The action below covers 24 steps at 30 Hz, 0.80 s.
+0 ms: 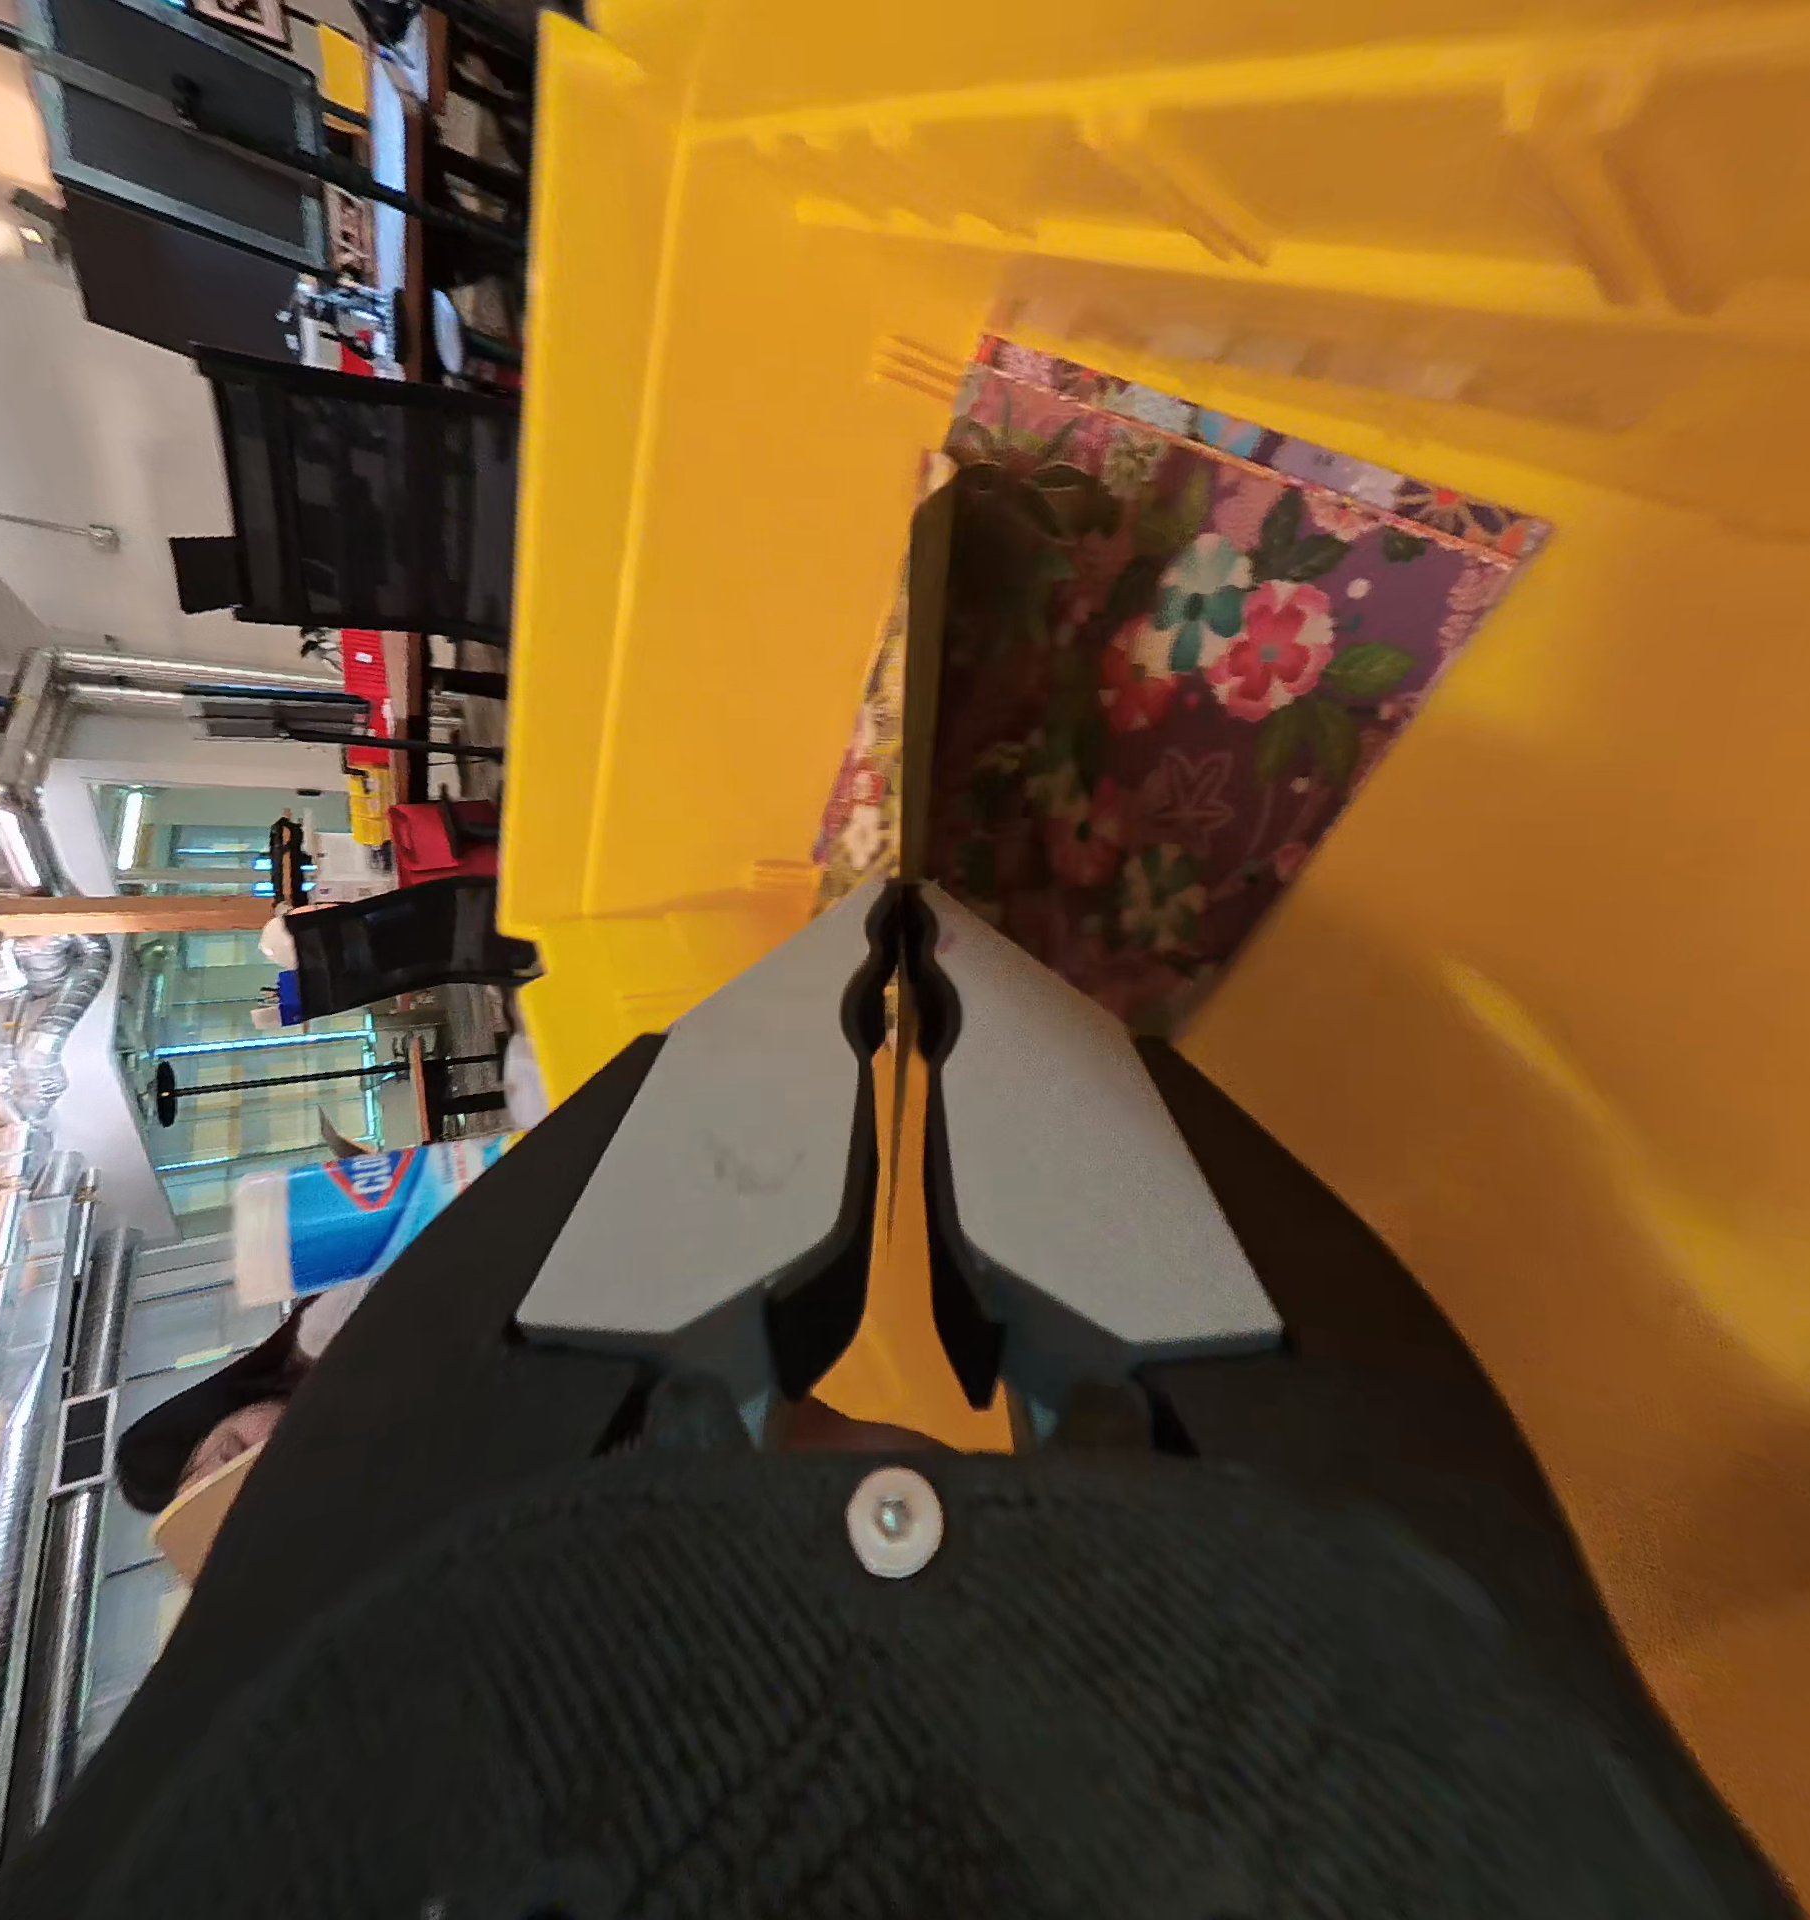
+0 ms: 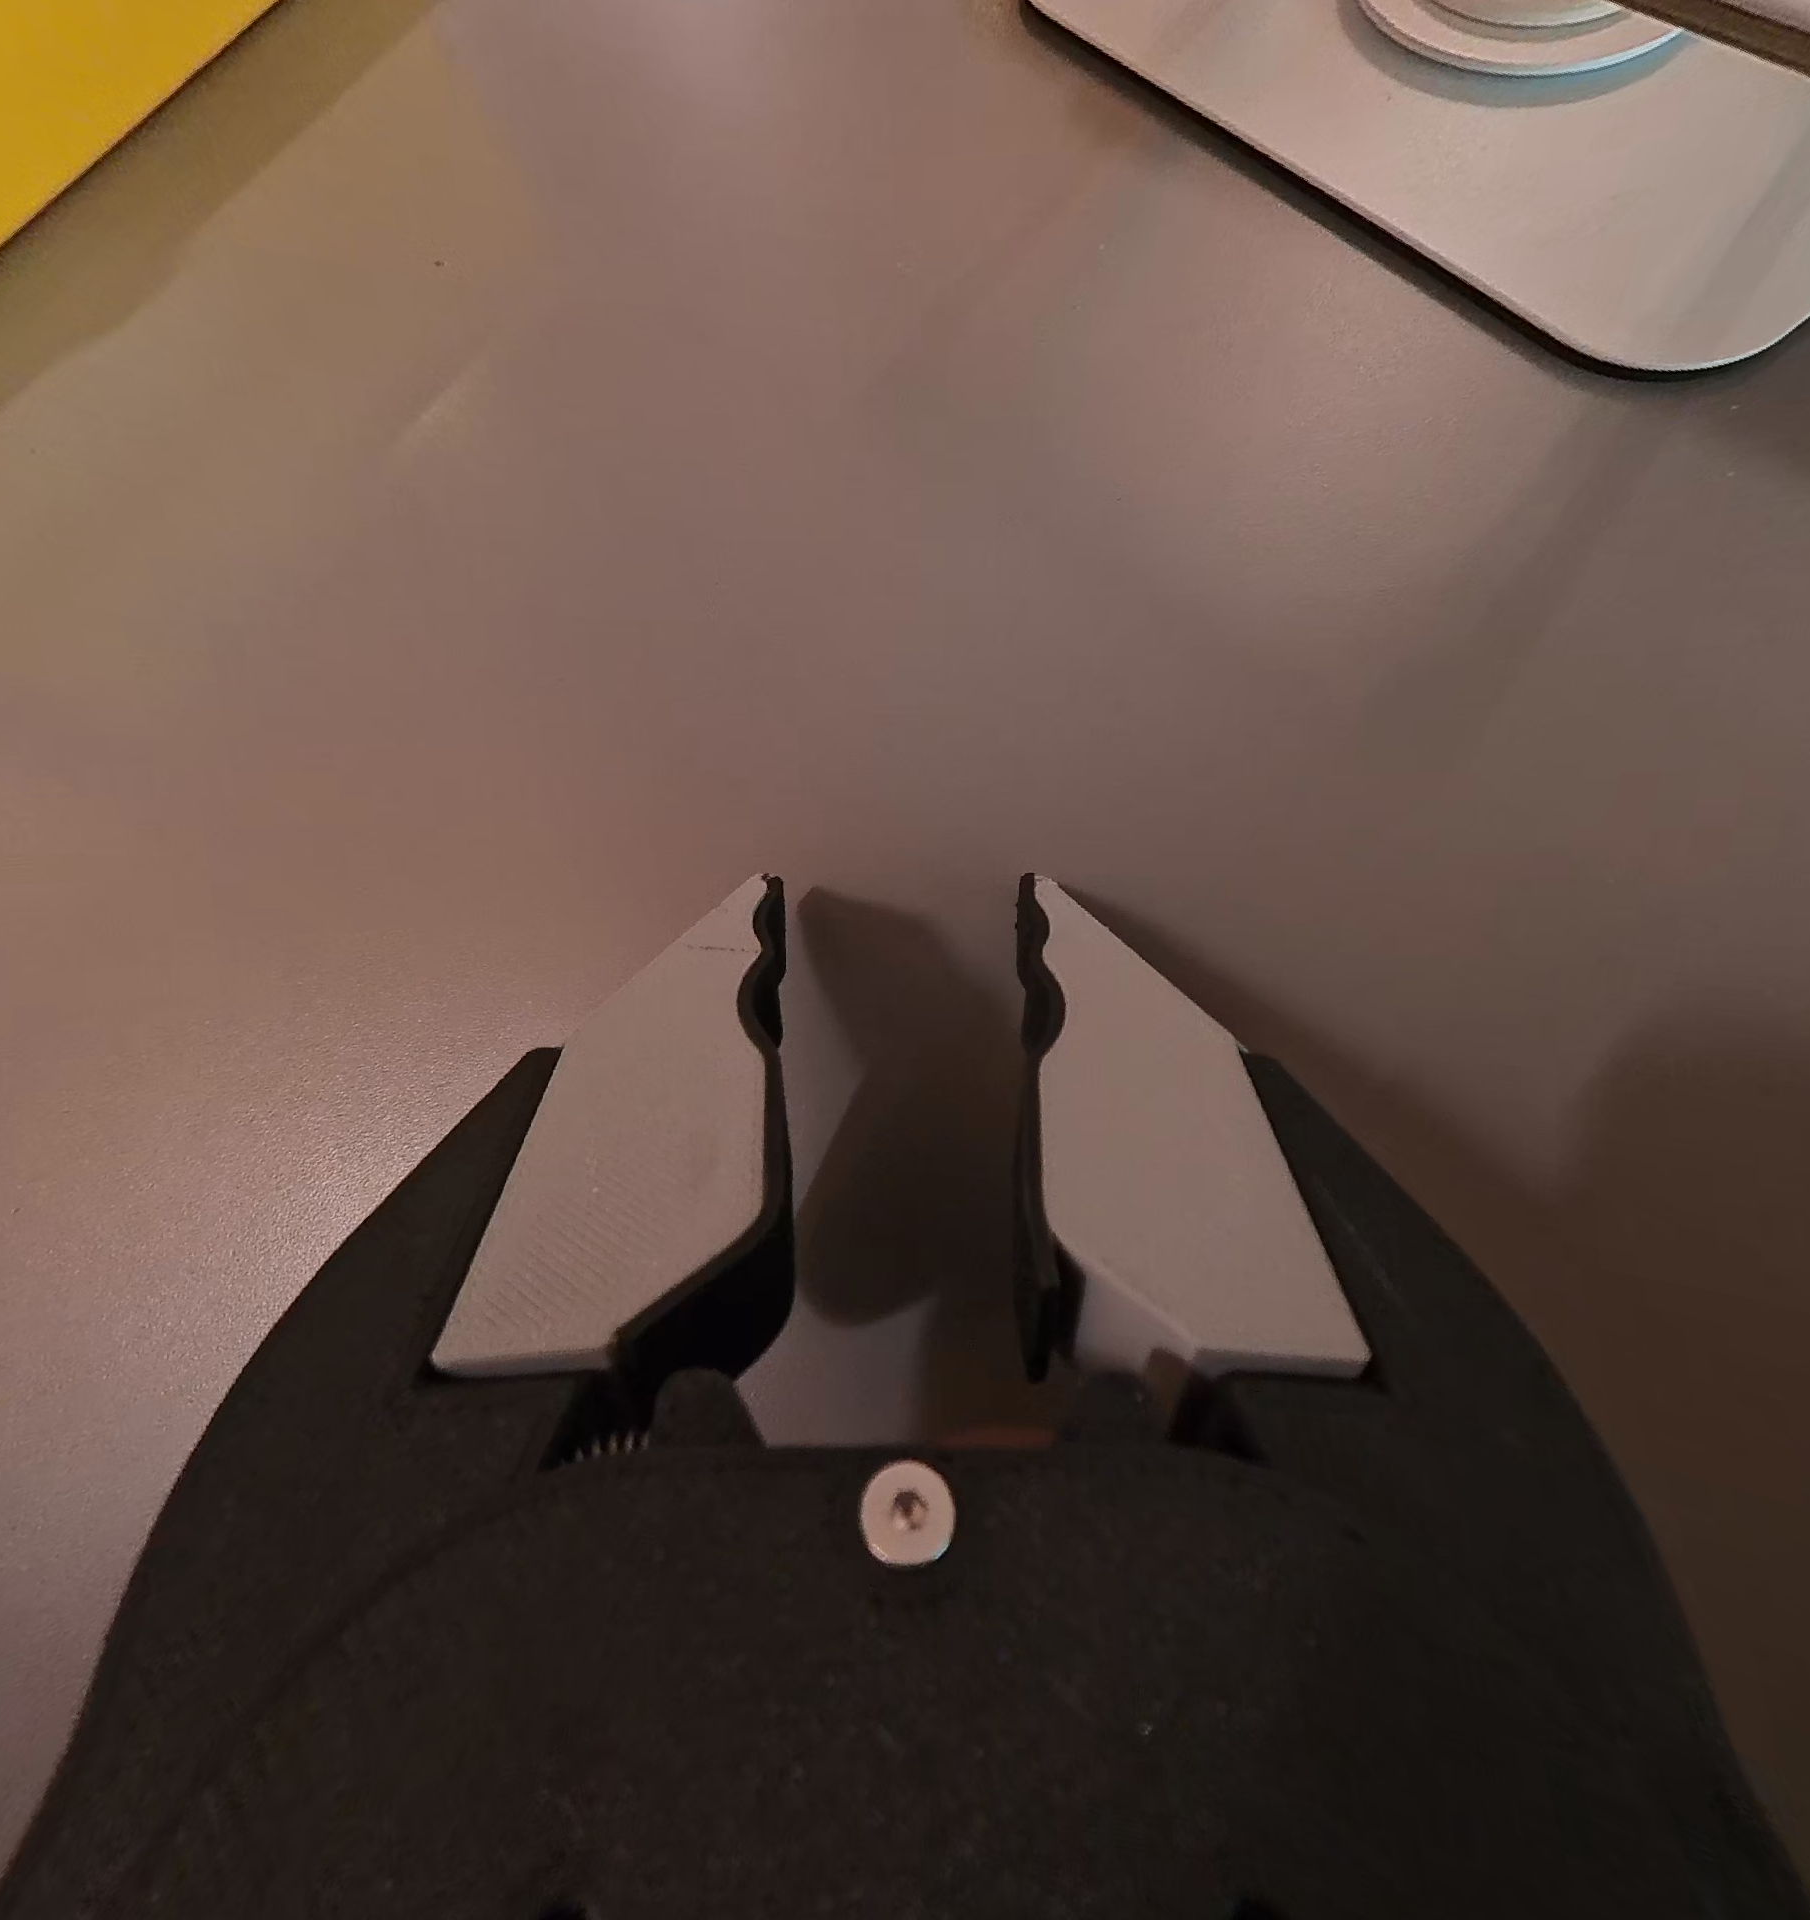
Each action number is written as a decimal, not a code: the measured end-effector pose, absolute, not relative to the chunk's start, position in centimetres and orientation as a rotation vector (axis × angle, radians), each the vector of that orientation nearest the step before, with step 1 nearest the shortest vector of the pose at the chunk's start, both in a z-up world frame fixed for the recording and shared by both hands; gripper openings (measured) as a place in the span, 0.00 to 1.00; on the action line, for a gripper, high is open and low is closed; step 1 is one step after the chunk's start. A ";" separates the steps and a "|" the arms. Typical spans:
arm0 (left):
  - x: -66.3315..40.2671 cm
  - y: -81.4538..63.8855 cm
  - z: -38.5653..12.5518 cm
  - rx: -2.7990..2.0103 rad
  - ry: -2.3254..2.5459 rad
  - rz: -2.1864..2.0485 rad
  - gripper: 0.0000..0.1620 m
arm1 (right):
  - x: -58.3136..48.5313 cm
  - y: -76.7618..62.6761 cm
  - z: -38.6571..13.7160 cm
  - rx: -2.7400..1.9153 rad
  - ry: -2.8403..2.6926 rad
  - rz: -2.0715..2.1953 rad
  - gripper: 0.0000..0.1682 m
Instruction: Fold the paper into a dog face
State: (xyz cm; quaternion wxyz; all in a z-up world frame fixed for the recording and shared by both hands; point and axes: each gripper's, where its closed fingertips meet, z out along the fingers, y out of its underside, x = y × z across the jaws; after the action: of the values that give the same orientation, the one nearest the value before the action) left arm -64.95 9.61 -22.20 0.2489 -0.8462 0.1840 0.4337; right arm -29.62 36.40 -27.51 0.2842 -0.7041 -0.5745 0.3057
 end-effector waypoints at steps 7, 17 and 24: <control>-64.9 8.5 -13.7 -2.171 0.389 1.317 0.00 | -29.5 36.1 -27.5 -1.877 -1.548 0.820 0.25; -57.5 10.5 -3.5 -1.932 0.442 1.401 0.00 | -29.2 35.5 -27.4 -1.870 -1.551 0.827 0.23; -46.9 17.0 -0.2 -1.744 0.544 1.231 0.00 | -28.9 36.1 -26.9 -1.872 -1.504 0.856 0.22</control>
State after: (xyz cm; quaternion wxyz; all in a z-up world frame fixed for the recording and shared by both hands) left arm -46.90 17.05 -0.20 0.4524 -0.7060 0.2203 0.4983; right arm -28.87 36.07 -26.91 0.2917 -0.7024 -0.5643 0.3210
